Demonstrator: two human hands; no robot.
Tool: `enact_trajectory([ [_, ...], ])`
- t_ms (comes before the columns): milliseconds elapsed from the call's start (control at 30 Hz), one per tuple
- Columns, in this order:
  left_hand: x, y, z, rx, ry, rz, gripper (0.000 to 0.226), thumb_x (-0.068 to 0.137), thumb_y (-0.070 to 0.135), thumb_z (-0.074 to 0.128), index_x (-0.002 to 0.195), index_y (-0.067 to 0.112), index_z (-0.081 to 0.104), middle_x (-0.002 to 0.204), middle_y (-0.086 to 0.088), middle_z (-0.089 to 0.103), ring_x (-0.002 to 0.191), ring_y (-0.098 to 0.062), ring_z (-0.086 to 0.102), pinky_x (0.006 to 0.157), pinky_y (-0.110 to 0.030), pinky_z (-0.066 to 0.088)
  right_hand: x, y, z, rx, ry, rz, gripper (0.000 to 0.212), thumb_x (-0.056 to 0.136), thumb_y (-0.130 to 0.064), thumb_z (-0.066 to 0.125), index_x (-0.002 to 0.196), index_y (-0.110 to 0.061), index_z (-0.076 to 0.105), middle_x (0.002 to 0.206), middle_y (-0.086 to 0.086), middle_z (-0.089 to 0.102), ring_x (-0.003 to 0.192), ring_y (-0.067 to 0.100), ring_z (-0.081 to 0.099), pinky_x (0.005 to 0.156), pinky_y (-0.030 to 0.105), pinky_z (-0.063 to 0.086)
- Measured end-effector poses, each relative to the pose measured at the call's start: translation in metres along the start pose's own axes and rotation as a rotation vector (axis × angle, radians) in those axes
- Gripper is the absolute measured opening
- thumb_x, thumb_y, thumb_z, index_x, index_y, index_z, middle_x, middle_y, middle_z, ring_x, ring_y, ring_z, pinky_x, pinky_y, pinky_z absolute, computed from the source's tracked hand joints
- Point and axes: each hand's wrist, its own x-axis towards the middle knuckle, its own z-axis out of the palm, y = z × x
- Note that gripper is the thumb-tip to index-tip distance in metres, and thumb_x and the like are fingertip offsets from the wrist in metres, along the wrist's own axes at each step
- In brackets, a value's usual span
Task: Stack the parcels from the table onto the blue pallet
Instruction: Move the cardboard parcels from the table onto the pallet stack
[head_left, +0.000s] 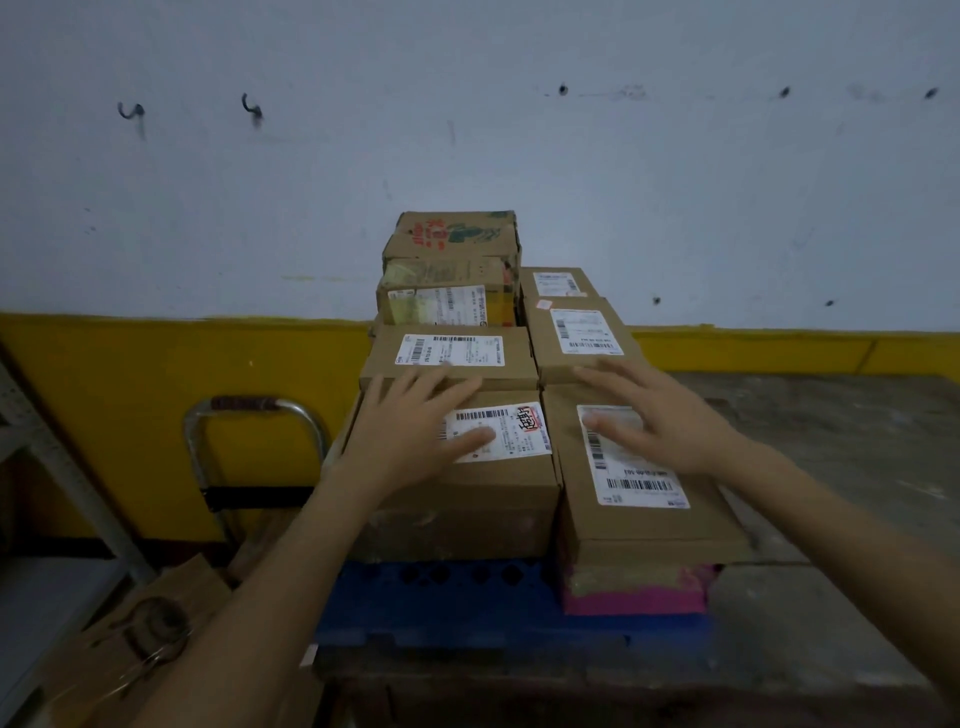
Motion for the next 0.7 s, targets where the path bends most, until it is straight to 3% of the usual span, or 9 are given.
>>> enact_trajectory([
  [100,0.032,-0.003,-0.001,0.011,-0.126,-0.019,0.079,0.072,0.084,0.016,0.143,0.051,0.007,0.159,0.005,0.003,0.146,-0.025,0.000,0.113,-0.056,-0.003,0.043,0.027,0.010,-0.119,-0.064,0.175,0.066,0.087,-0.063,0.039,0.145,-0.037,0.023,0.157,0.002,0.012,0.143,0.026,0.015,0.115,0.049,0.017],
  [267,0.050,-0.012,0.006,-0.023,-0.263,-0.101,0.078,0.070,0.087,0.022,0.140,0.056,0.004,0.159,0.003,-0.001,0.145,-0.029,-0.007,0.110,-0.062,-0.009,0.071,0.057,0.028,0.013,-0.151,0.322,0.069,0.085,-0.063,0.044,0.145,-0.038,0.022,0.156,0.000,0.010,0.143,0.029,0.005,0.115,0.050,0.013],
  [500,0.050,-0.007,0.011,-0.016,-0.237,-0.100,0.076,0.073,0.085,0.023,0.141,0.056,0.003,0.159,0.004,-0.004,0.145,-0.028,-0.009,0.111,-0.062,-0.008,0.071,0.062,0.040,0.025,-0.102,0.314,0.068,0.085,-0.063,0.043,0.145,-0.042,0.020,0.157,-0.001,0.008,0.144,0.030,-0.003,0.115,0.048,0.010],
  [700,0.059,-0.018,-0.002,-0.054,-0.162,-0.140,0.075,0.074,0.082,0.021,0.142,0.054,0.007,0.159,0.007,0.001,0.146,-0.022,-0.005,0.111,-0.058,-0.009,0.083,0.075,0.025,0.184,-0.038,0.314,0.067,0.083,-0.062,0.047,0.143,-0.038,0.029,0.155,0.002,0.019,0.141,0.026,0.015,0.113,0.045,0.018],
])
